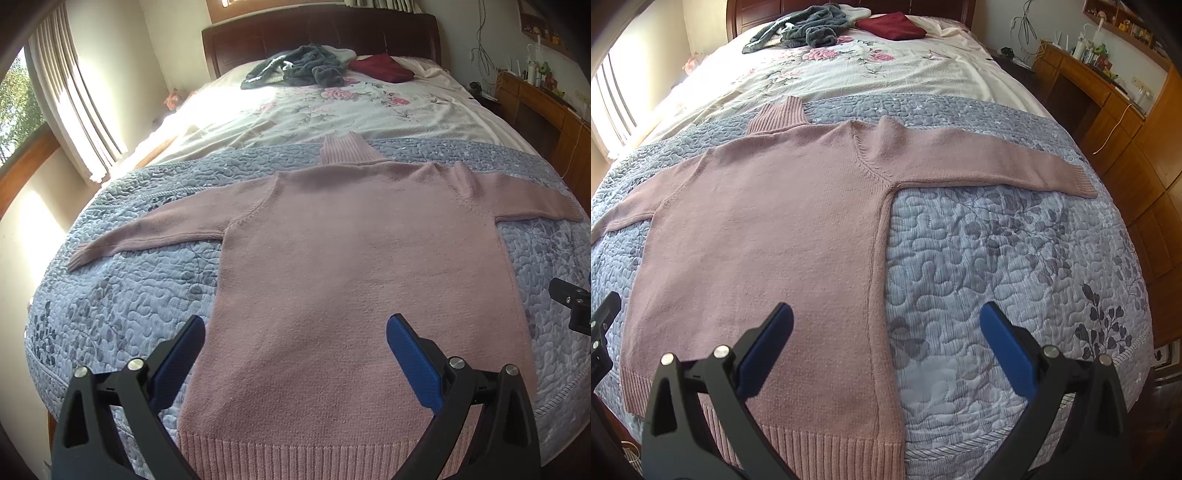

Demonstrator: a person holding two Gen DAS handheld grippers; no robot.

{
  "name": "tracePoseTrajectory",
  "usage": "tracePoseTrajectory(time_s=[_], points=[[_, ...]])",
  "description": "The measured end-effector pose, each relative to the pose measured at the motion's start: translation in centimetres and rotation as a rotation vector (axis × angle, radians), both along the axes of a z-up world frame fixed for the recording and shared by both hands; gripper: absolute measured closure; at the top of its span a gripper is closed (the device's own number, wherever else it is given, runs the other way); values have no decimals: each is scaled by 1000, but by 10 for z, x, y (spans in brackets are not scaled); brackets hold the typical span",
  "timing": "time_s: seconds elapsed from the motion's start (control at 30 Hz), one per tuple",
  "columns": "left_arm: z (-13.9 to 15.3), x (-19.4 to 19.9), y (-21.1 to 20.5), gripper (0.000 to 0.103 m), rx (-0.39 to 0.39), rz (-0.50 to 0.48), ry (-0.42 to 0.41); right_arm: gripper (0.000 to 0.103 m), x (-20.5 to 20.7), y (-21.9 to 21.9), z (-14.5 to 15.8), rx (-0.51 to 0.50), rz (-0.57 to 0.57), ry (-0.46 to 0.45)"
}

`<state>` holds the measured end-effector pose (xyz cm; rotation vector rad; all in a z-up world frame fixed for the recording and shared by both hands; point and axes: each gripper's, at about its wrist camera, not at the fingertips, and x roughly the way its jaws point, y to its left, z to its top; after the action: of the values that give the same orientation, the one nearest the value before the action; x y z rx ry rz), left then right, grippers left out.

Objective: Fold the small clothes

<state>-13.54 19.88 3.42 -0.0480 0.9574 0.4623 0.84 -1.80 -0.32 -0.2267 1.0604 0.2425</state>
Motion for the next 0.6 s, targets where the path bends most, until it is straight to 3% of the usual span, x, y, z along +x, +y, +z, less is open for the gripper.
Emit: tracePoseTrajectory(time_s=[0.6], points=[[1, -2, -1, 4, 21, 5, -5, 3, 1, -2, -5, 10, 2, 14]])
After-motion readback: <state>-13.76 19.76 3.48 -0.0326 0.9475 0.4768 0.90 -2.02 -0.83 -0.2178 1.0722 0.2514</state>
